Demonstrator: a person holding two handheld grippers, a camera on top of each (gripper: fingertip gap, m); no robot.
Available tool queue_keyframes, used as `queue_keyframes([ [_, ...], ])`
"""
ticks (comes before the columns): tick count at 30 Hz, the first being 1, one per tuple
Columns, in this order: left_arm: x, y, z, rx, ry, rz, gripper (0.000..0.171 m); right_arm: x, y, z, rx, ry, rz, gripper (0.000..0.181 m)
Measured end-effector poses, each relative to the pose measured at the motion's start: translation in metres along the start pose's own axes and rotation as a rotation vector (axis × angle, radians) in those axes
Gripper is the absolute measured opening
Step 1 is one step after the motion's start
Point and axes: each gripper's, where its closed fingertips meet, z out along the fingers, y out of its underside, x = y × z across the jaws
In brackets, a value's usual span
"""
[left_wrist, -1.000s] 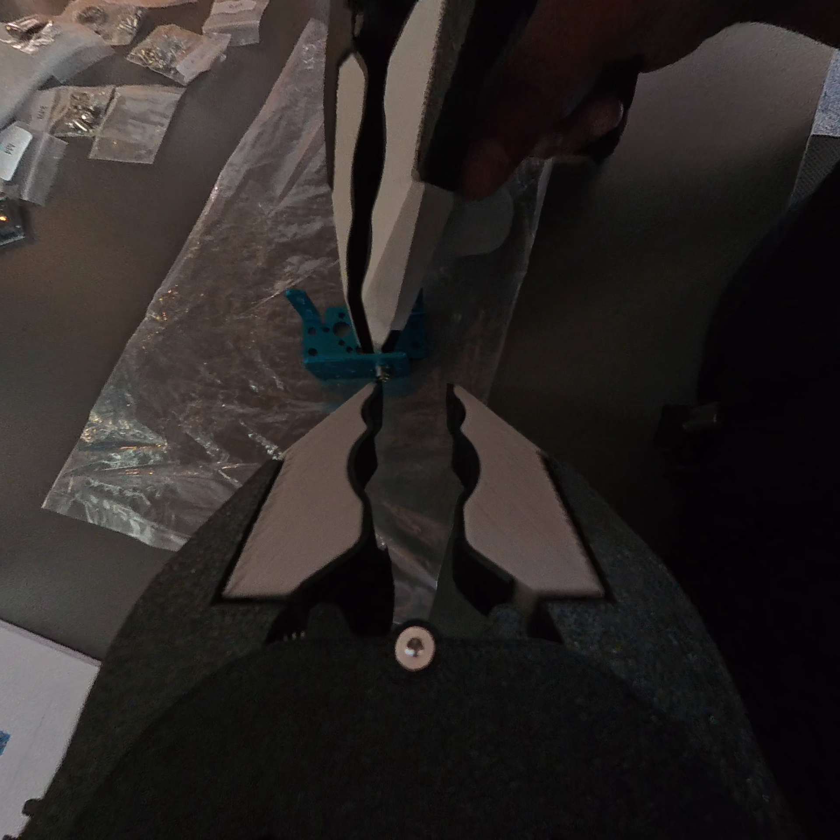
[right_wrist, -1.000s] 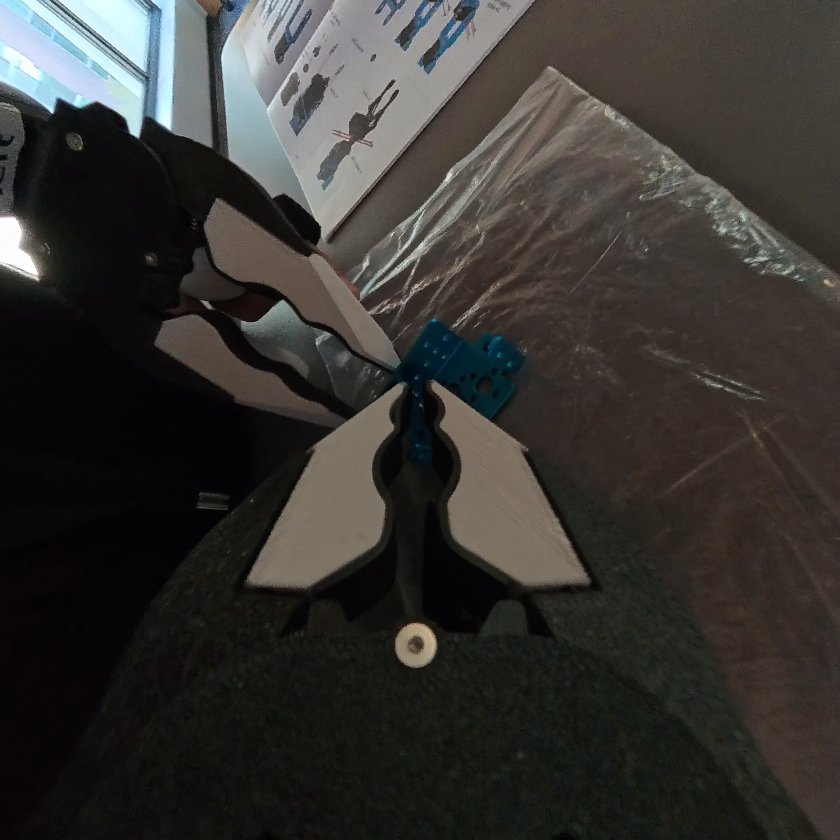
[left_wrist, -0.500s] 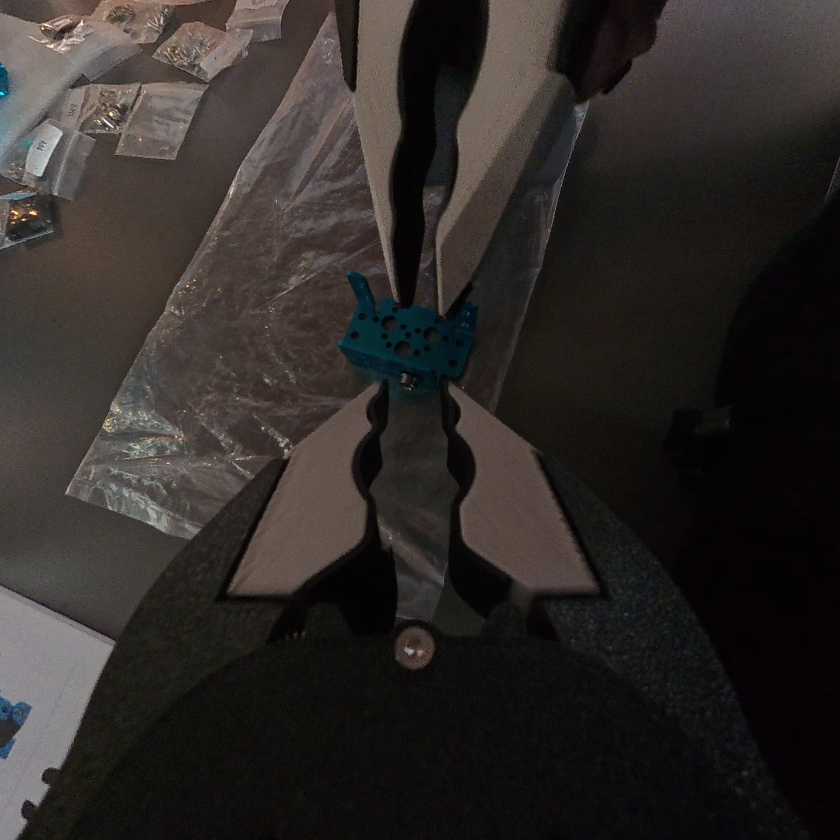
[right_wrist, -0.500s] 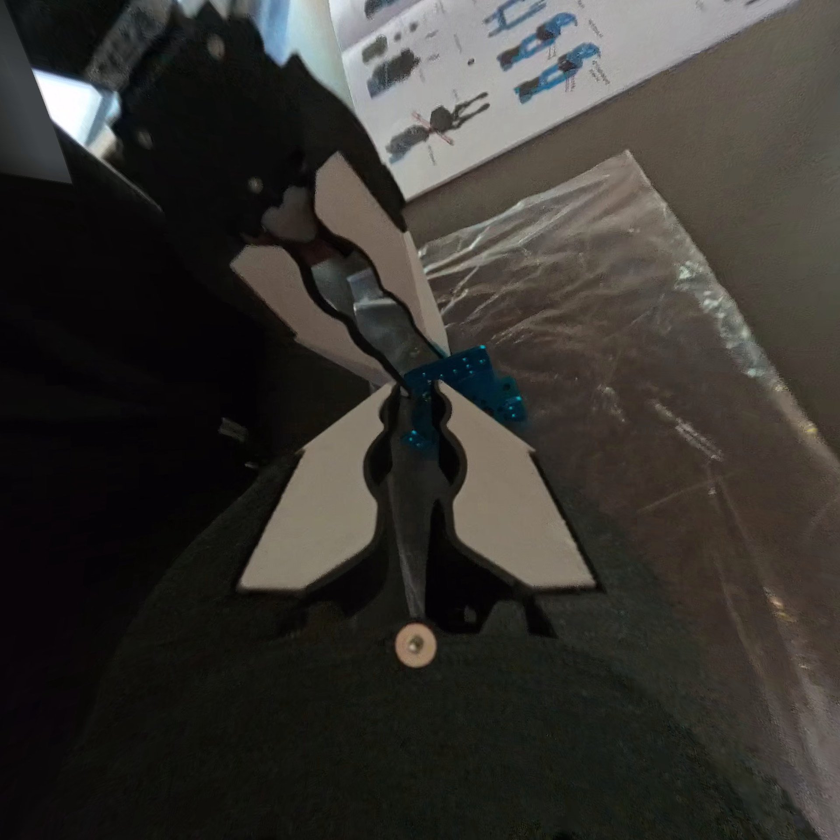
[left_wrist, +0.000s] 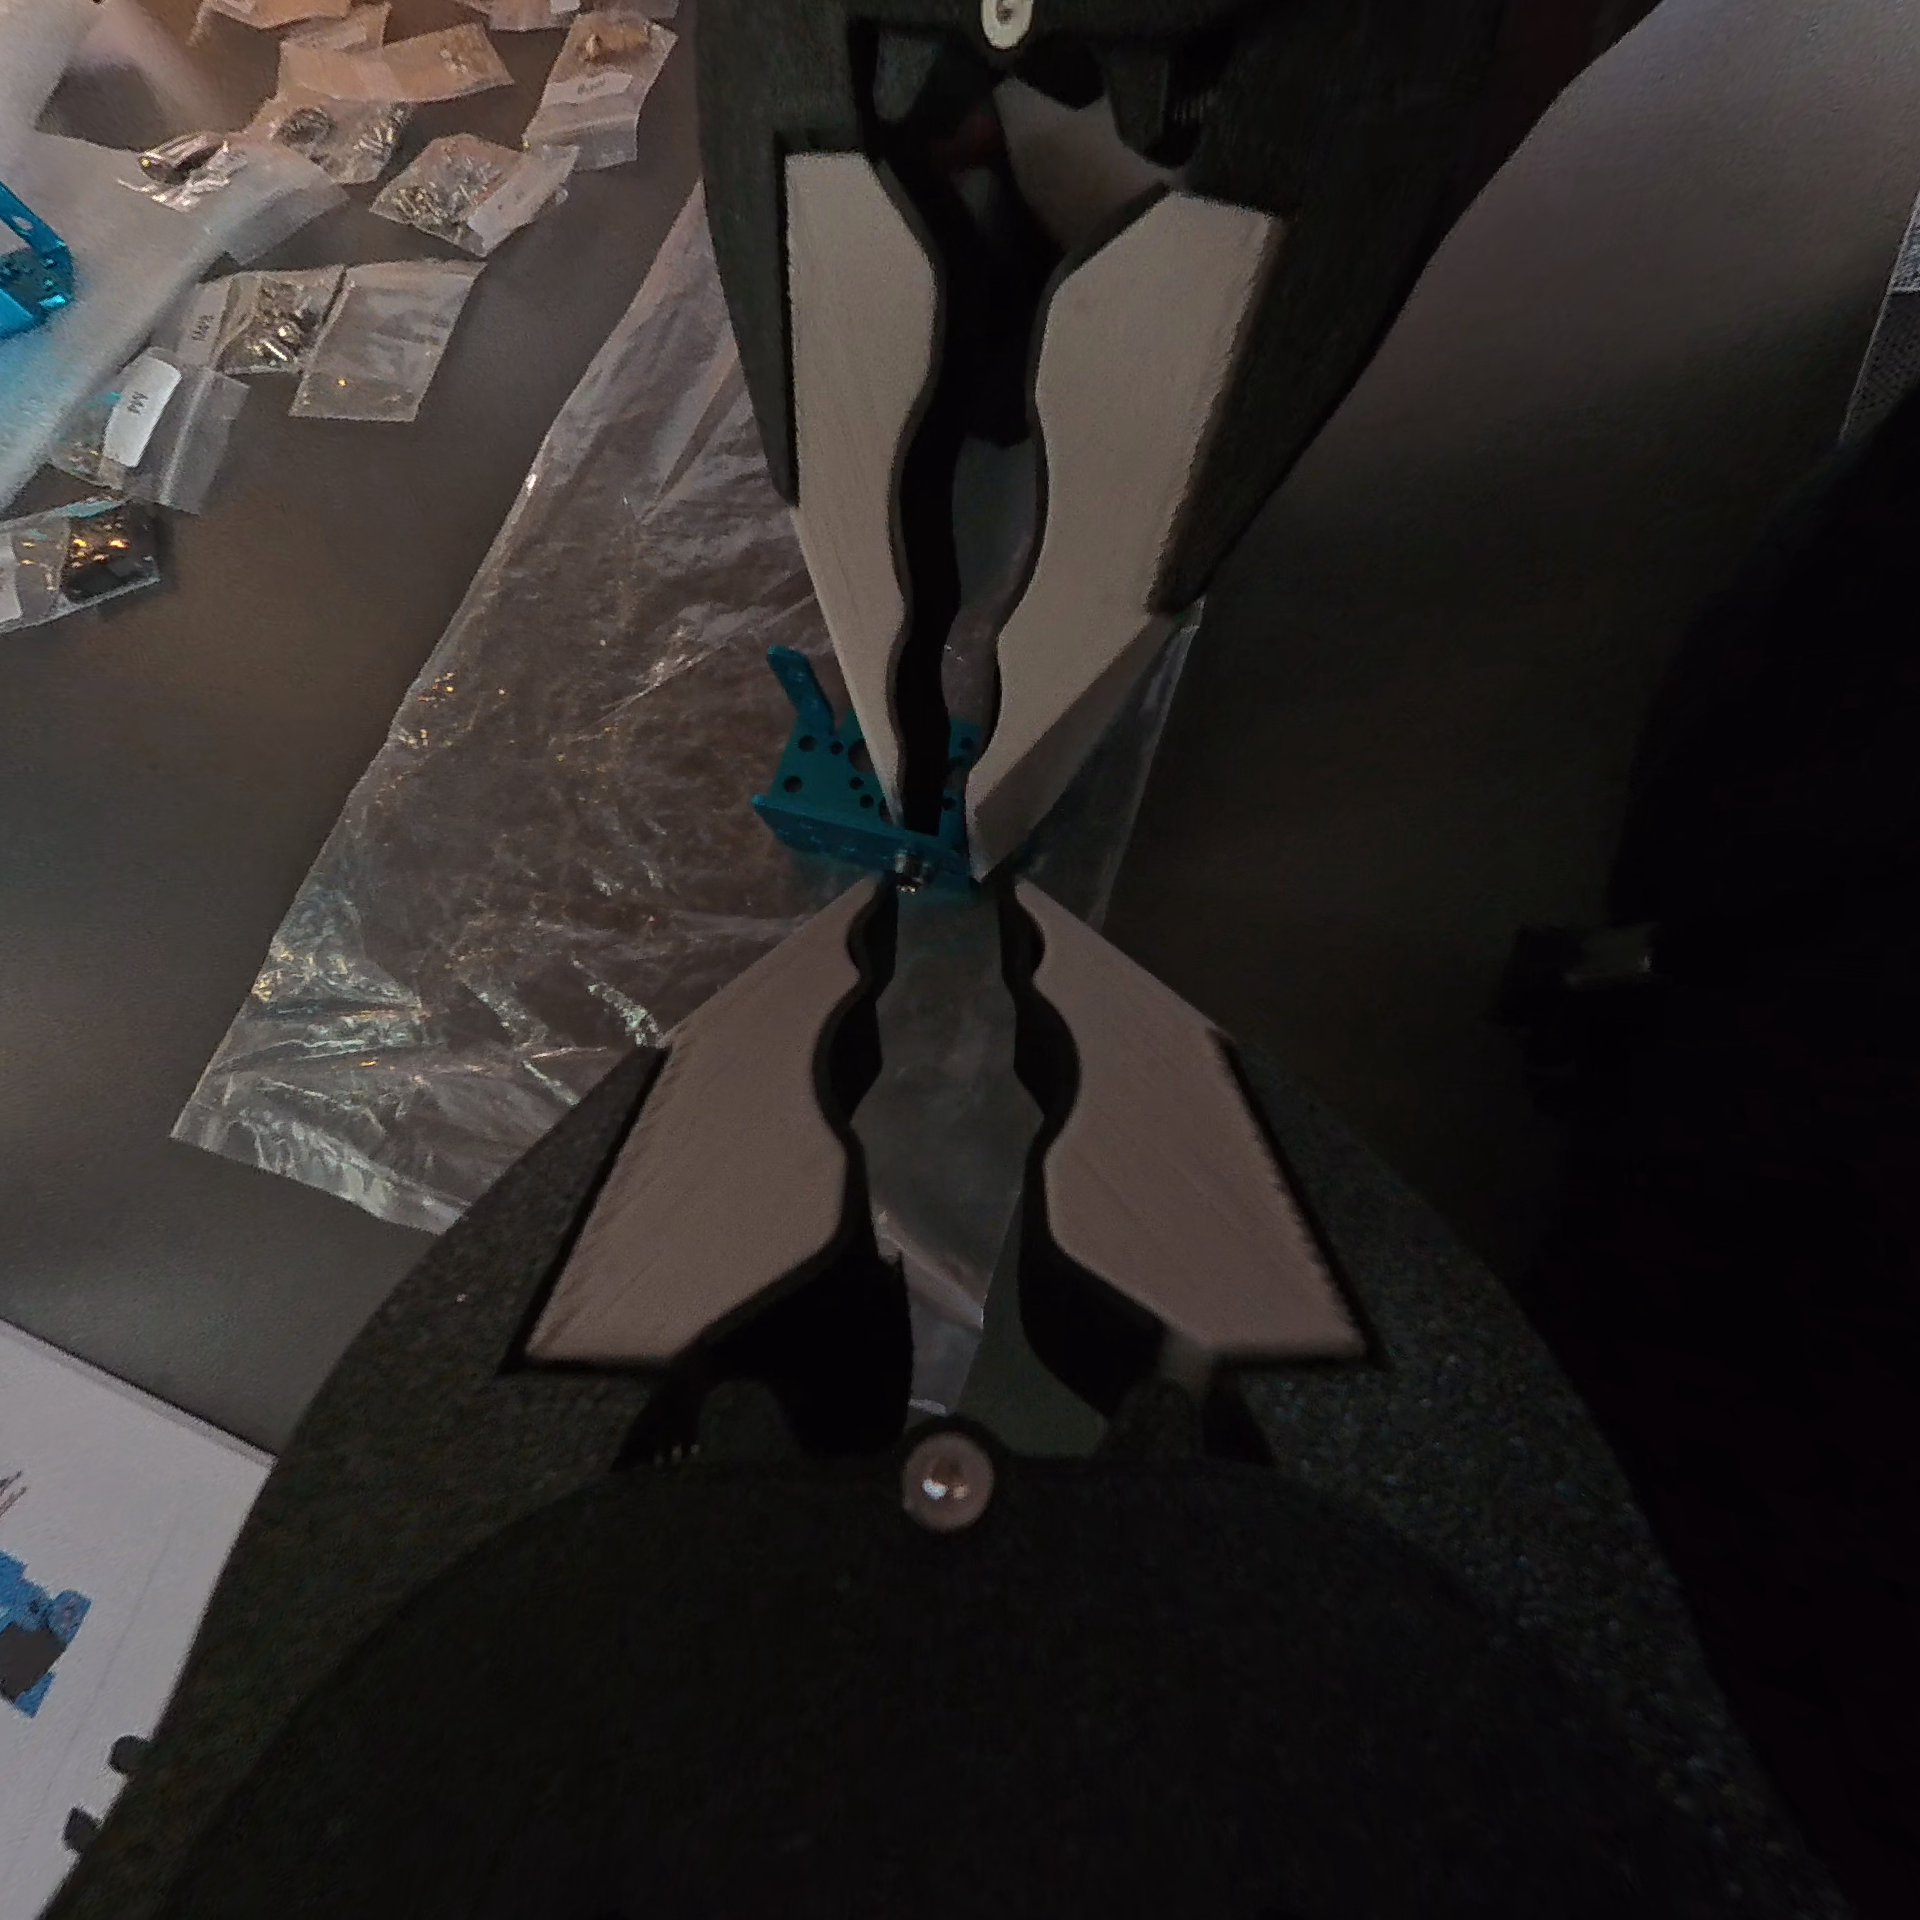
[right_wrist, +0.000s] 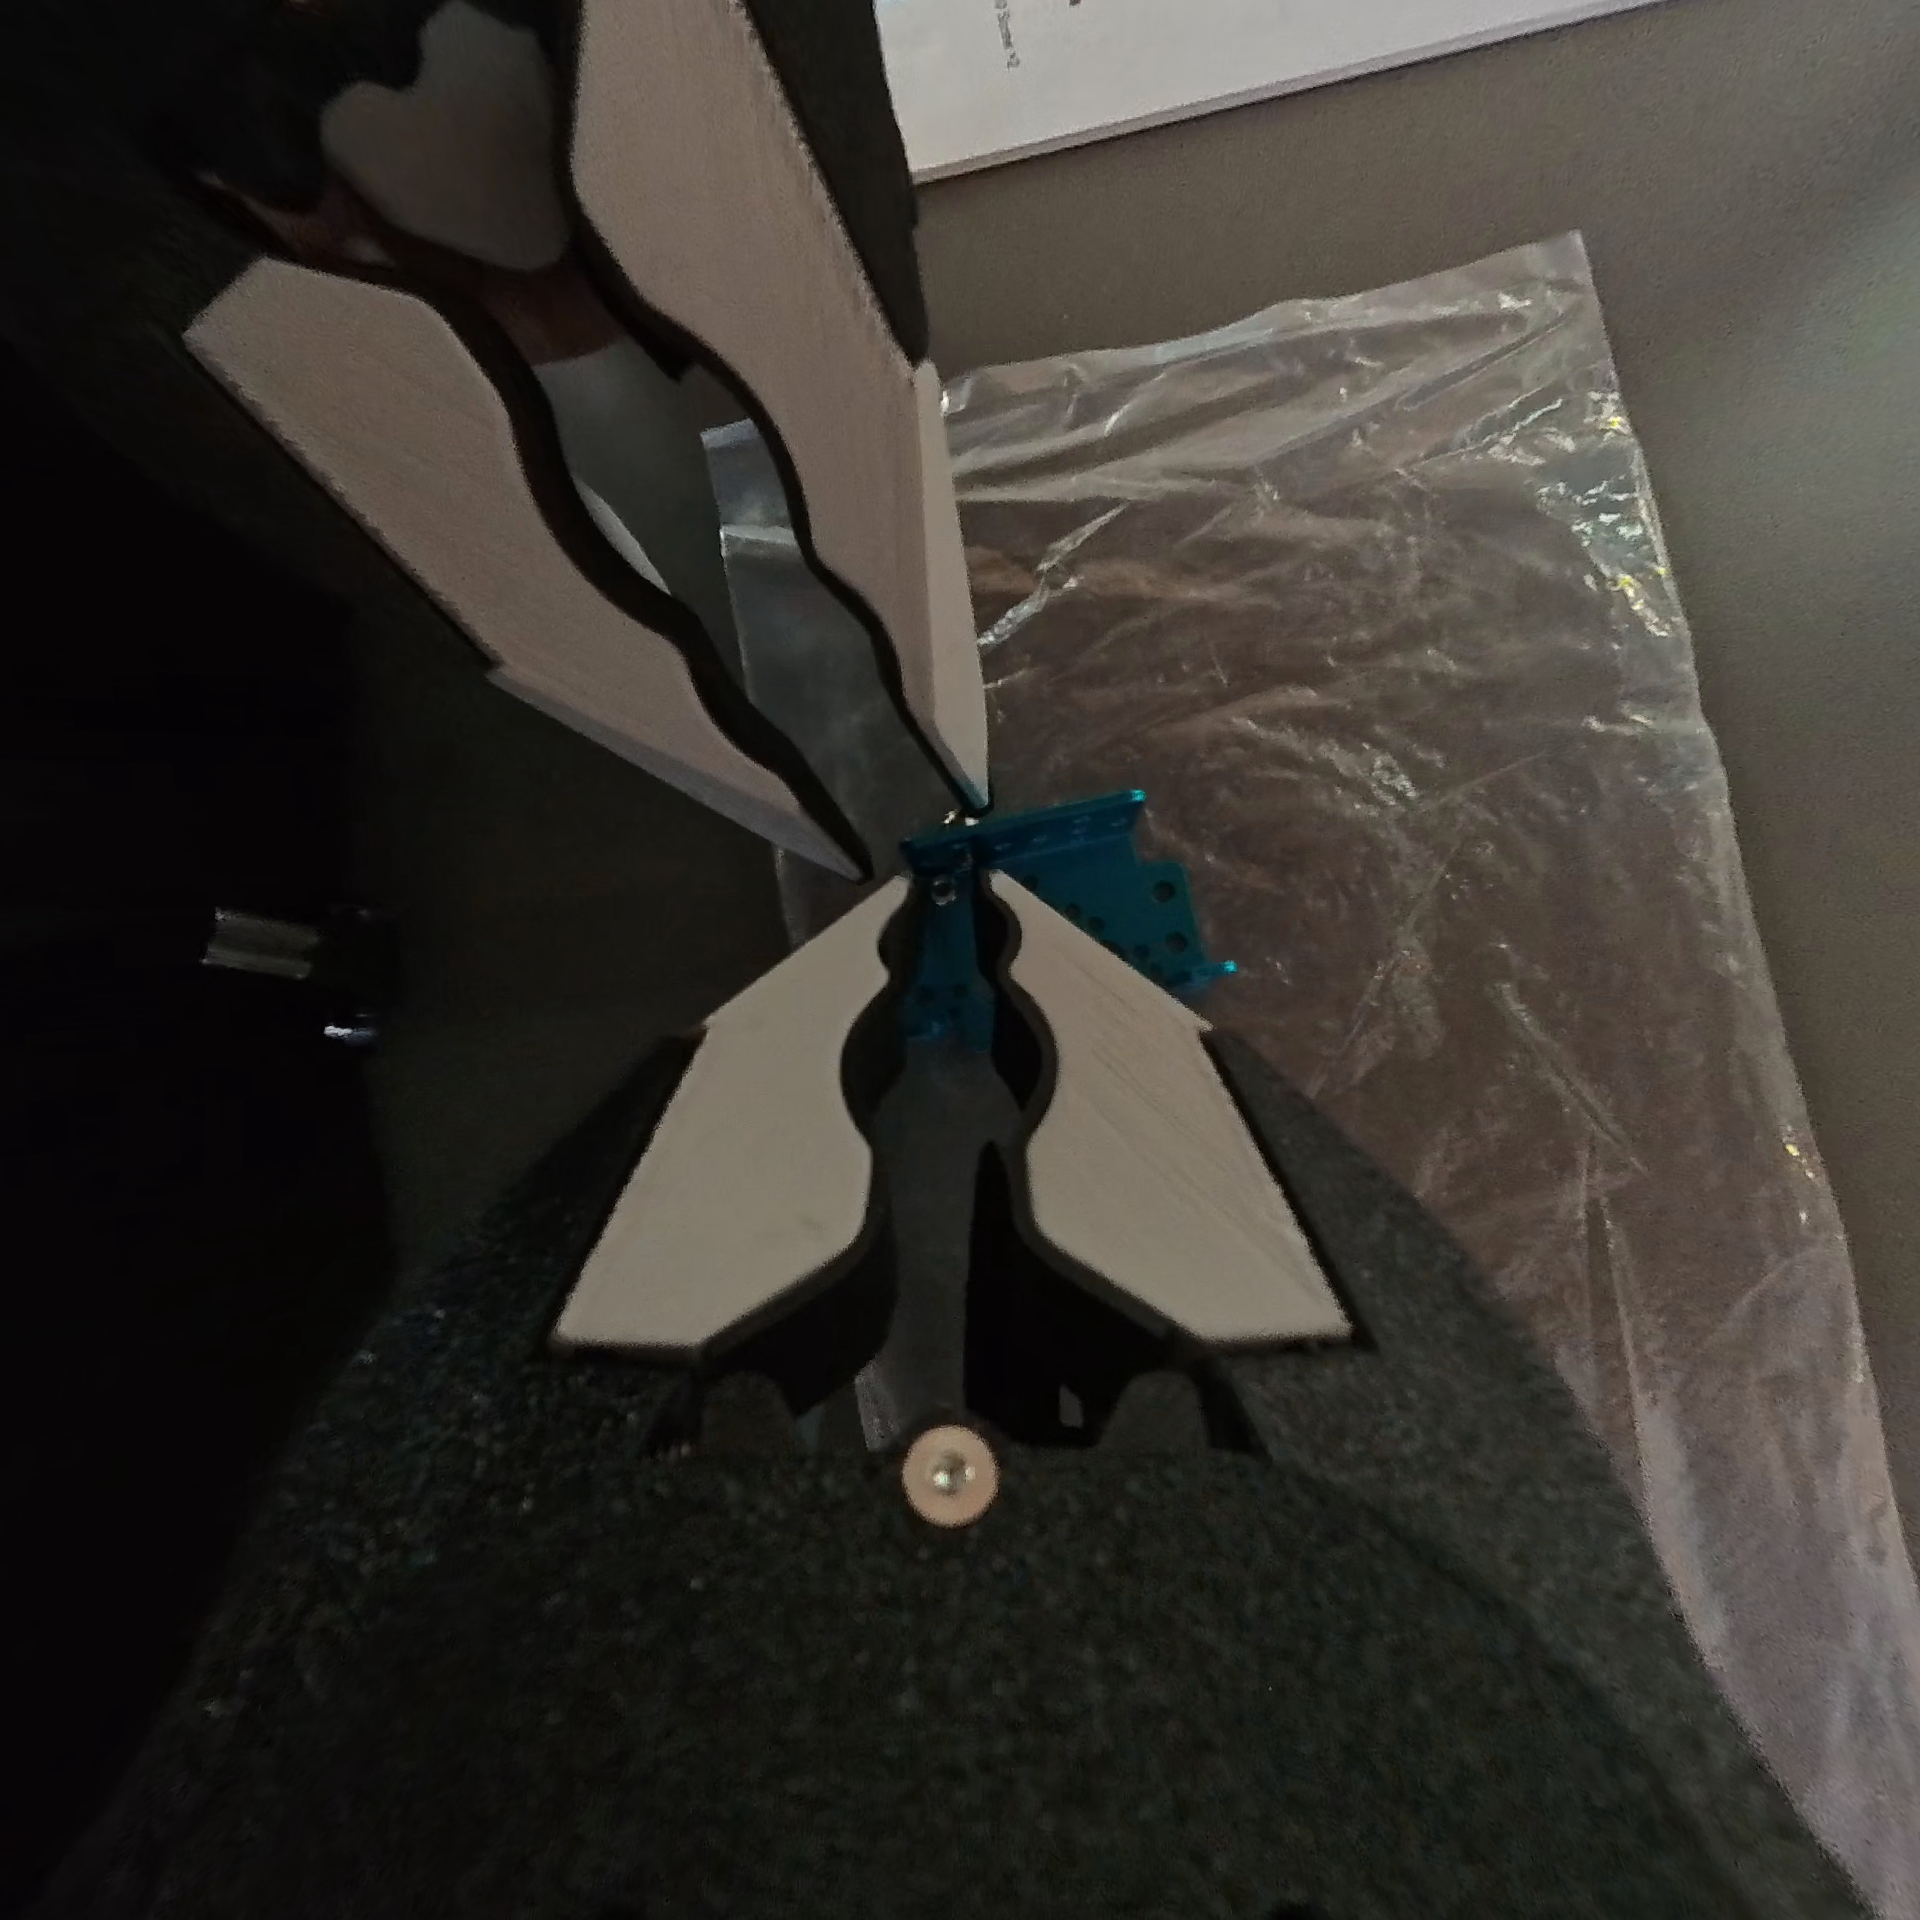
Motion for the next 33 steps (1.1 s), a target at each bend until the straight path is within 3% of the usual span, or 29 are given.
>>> queue_keyframes([
  [16,-0.006,0.003,-0.002,-0.012,-0.039,0.024,0.020,-0.001,0.000,-0.001,0.025,0.035,-0.003,0.003],
  [25,-0.009,0.002,-0.002,-0.018,-0.047,0.042,0.022,0.010,0.001,-0.021,0.019,0.094,-0.012,0.003],
  [33,0.002,0.003,0.002,-0.027,-0.006,0.060,0.021,0.006,-0.008,-0.026,0.152,0.010,0.057,0.003],
])
